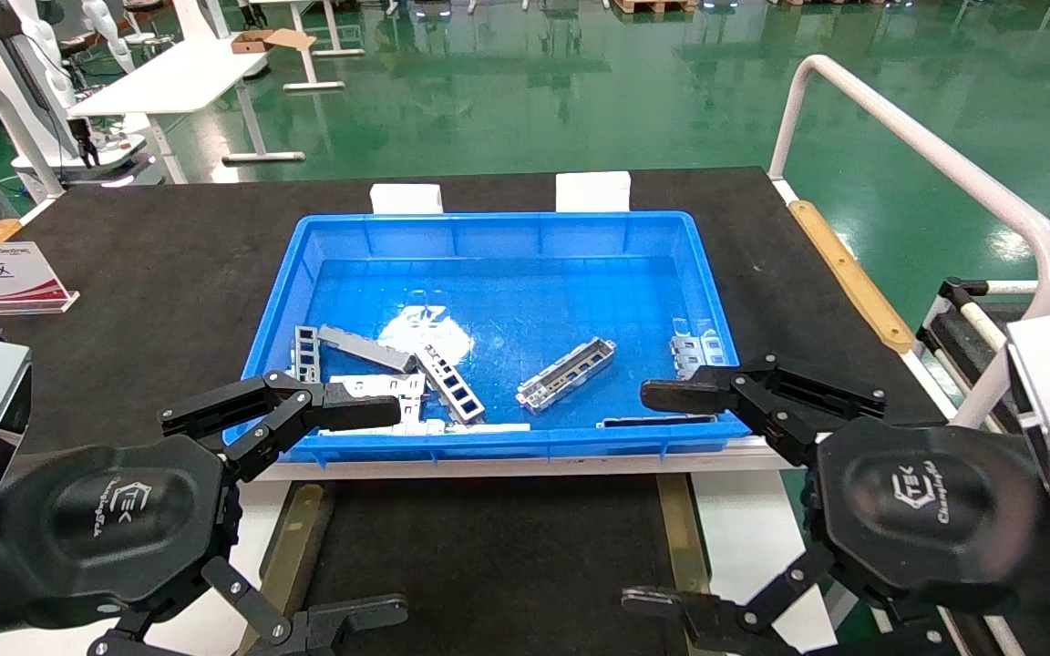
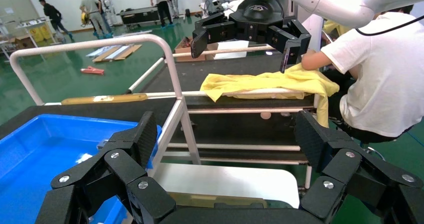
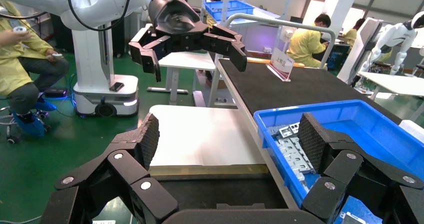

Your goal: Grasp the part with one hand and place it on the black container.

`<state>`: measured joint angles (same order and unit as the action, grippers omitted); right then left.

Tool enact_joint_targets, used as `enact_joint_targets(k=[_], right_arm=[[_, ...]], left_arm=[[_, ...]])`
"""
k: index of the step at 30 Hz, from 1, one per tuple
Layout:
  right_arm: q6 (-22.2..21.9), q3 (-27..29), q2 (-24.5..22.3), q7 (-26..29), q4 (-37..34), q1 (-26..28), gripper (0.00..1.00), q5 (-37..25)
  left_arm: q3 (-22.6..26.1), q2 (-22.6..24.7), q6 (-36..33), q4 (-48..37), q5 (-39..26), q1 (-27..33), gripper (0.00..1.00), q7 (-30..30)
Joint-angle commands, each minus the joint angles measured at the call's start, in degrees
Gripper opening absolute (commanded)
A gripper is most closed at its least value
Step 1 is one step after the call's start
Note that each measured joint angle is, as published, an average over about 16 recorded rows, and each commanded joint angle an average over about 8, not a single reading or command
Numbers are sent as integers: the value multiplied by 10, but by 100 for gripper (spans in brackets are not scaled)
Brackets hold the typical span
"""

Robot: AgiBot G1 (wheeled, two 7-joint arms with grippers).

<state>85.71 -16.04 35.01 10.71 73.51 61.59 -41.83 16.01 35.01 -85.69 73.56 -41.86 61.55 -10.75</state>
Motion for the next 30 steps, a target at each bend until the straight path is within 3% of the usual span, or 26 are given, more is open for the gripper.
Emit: enact_joint_targets(k=[1,30], right_arm=[[0,0,0,0,0,0,100,0],[0,0,0,0,0,0,100,0]], left_arm=[[0,0,0,0,0,0,100,0],[0,0,0,0,0,0,100,0]])
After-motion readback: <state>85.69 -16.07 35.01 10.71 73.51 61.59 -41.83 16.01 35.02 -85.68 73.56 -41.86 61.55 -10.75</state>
